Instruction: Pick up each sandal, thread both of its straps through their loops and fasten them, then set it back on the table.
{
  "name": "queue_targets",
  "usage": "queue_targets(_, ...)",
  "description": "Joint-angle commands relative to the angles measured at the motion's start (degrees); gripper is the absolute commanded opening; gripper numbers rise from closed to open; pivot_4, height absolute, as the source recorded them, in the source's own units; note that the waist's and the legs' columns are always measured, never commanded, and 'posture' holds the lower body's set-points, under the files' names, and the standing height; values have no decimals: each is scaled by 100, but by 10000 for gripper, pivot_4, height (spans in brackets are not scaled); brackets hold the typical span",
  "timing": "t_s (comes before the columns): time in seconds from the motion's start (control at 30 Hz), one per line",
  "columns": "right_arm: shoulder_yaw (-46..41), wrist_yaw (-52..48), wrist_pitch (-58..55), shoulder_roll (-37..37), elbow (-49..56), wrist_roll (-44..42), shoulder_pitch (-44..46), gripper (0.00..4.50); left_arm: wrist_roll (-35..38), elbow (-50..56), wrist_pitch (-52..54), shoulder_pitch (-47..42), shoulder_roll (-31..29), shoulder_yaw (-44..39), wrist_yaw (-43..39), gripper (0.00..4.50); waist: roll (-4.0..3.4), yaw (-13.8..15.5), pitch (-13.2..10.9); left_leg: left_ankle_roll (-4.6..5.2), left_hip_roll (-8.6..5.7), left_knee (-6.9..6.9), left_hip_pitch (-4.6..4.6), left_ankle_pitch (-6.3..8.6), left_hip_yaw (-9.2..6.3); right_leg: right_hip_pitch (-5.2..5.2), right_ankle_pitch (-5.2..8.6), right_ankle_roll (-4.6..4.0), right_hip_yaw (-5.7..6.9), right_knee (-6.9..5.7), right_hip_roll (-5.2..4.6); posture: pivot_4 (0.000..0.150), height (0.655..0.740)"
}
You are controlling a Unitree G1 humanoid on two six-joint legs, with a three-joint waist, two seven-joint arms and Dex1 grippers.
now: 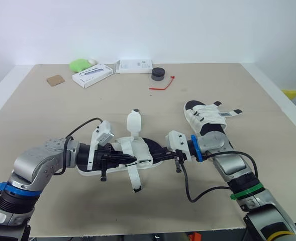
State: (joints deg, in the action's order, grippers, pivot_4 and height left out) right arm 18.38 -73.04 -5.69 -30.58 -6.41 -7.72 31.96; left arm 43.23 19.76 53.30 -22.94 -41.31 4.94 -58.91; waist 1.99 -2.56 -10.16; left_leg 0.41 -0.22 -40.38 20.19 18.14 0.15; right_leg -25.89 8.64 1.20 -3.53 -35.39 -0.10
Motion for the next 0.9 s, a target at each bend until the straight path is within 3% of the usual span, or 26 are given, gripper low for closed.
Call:
queue_targets(0.03, 53, -34, 15, -32, 2, 60, 6, 0, 152, 253, 30, 19, -181, -110, -159, 3035, 0, 0, 0, 0, 0, 0, 0, 0, 0, 0, 0, 0, 0, 0, 0, 1500, 7400)
queue_targets(0.1, 57, -39, 15, -25, -5, 58, 15, 0, 283, 311, 101, 1, -277, -152, -296, 8290, 0, -2, 0, 0, 0, 0, 0, 0, 0, 0, 0, 0, 0, 0, 0, 1500, 7400)
queue_targets(0.23, 64, -41, 23, -2, -35, 60, 39, 0, 363, 417, 15, -100, -450, -242, -464, 26895, 0, -3, 0, 0, 0, 0, 0, 0, 0, 0, 1, 1, 0, 0, -1, 1500, 7400)
queue_targets(0.27, 67, -41, 25, 3, -42, 62, 44, 0, 384, 456, 18, -125, -543, -263, -543, 33407, 0, -3, 0, 0, -1, 0, 0, 0, 1, 0, 1, 1, 0, 0, 0, 1500, 7400)
queue_targets(0.33, 66, -42, 29, 7, -52, 65, 48, 0, 591, 533, 146, -151, -761, -378, -757, 39344, 1, -6, -1, 0, -1, 0, 0, 0, 1, 0, 1, 1, 0, 0, 2, 1500, 7400)
queue_targets(0.6, 45, -38, 25, -14, -37, 64, 21, 0, 1409, 750, 617, 222, -1767, -915, -1525, 39344, 1, -18, -1, 0, 2, 2, 0, 1, -1, -2, 7, -4, 4, 0, 5, 1500, 7400)
queue_targets(0.77, 50, -41, 10, -20, -19, 57, 6, 0, 1405, 1068, 527, 1036, -2264, -977, -1848, 39344, -4, -16, -4, 0, 6, 4, -2, 3, 1, -5, 15, -8, 6, -3, 4, 1500, 7400)
queue_targets(0.83, 51, -51, 7, -20, -23, 53, 11, 0, 1261, 1194, 390, 1430, -2284, -943, -1805, 39344, -2, -17, -3, 0, 6, 4, -1, 3, -2, -5, 16, -7, 9, -4, 3, 1500, 7400)
queue_targets(0.9, 56, -63, 7, -21, -31, 53, 21, 0, 898, 1308, 1, 1752, -1882, -793, -1331, 39344, -6, -12, -3, 0, 7, 5, -1, 3, -1, -6, 22, -15, 8, -4, 1, 1500, 7400)
